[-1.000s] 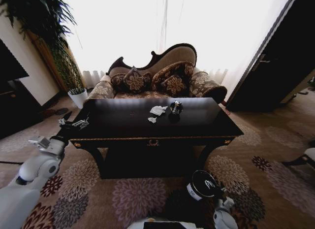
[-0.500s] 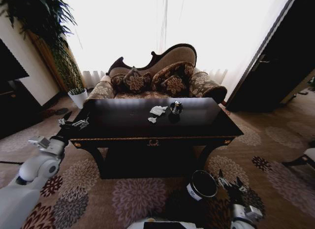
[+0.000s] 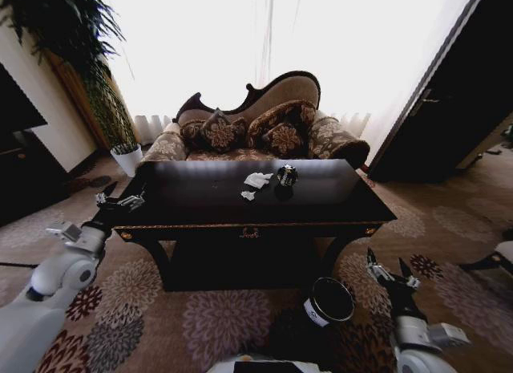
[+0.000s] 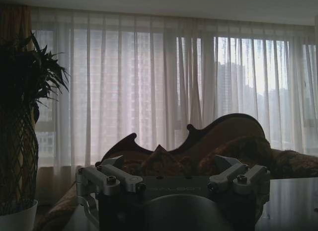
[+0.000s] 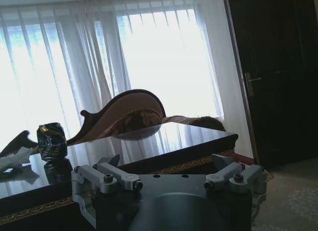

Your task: Move to the front of the table and place the trash on the table into the trash bin.

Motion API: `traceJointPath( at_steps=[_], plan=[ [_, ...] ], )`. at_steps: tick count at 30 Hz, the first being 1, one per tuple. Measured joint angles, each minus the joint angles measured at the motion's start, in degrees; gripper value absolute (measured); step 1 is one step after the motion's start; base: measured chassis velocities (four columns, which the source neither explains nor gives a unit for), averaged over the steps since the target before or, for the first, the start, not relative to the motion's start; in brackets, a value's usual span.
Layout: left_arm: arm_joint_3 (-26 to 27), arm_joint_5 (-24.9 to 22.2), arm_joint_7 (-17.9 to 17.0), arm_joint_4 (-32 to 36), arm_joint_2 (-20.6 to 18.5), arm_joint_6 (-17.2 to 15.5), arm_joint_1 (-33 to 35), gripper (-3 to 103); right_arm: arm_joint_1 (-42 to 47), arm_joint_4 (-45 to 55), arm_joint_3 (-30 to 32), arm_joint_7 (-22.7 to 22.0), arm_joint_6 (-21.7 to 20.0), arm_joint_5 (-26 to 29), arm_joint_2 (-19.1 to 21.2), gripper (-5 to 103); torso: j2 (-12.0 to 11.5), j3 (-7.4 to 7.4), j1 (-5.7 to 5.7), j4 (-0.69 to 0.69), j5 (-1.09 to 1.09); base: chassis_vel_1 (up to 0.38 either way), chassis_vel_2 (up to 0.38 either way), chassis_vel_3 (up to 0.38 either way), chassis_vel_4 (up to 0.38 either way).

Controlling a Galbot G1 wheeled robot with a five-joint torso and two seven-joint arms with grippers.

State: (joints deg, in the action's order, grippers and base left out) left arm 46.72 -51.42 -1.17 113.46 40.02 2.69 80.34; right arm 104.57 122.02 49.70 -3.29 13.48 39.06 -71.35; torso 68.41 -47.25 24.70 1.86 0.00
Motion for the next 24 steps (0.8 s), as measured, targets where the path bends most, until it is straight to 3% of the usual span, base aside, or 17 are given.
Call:
traceJointPath(
  at_steps=[4,8,10,12,20,24],
  plan=[
    [0.0,0.0,0.0,0.0,0.0,0.0,0.0,100,-3.0,-0.5,-1.0,-0.5,-1.6,-0.1,3.5,100,0.0,0.00,0.00,0.00,0.01,0.000,0.000,0.000,0.000],
    [0.0,0.0,0.0,0.0,0.0,0.0,0.0,100,-9.2,-0.4,-3.1,-1.3,-5.2,0.7,10.2,100,0.0,-0.01,0.01,-0.01,0.01,0.000,0.000,0.000,0.000],
    [0.0,0.0,0.0,0.0,0.0,0.0,0.0,100,-10.0,-0.3,-3.5,-1.4,-5.7,0.8,10.9,100,0.0,0.00,0.01,-0.01,0.00,0.000,0.000,0.000,0.000],
    [0.0,0.0,0.0,0.0,0.0,0.0,0.0,100,-13.9,0.1,-6.4,-2.3,-7.3,1.3,14.1,100,0.0,-0.01,0.01,-0.02,0.00,0.000,0.000,0.000,0.000],
    [0.0,0.0,0.0,0.0,0.0,0.0,0.0,100,-18.7,-0.5,-10.4,-1.5,-10.4,6.1,19.0,100,0.0,-0.01,0.01,0.00,0.00,0.000,0.000,0.000,0.000],
    [0.0,0.0,0.0,0.0,0.0,0.0,0.0,100,-22.1,-4.0,-13.5,0.0,-11.6,8.6,23.3,100,0.0,-0.01,0.02,-0.01,0.00,0.000,0.000,0.000,0.000]
  ],
)
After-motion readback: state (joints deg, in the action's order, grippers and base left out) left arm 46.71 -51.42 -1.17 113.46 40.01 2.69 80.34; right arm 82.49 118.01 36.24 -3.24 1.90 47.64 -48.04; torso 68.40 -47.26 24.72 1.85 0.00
